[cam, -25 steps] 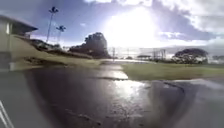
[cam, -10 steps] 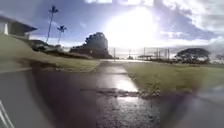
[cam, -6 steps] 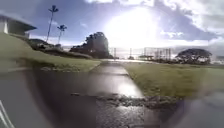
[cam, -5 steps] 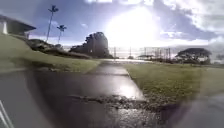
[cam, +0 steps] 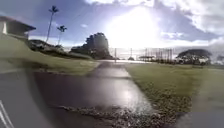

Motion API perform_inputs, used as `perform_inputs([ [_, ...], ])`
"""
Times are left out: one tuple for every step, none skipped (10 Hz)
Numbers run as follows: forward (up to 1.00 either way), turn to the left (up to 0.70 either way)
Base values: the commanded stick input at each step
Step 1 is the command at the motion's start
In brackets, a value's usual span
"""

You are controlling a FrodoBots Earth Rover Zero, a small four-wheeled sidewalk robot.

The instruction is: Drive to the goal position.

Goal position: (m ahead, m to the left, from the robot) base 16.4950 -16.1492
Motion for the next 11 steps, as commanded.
perform_inputs([
  [0.7, 0.0],
  [0.7, 0.0],
  [0.7, 0.0],
  [0.7, 0.0],
  [0.7, 0.0],
  [0.7, 0.0],
  [0.7, 0.0],
  [0.7, 0.0],
  [0.7, 0.0],
  [0.7, 0.0],
  [0.7, 0.0],
])
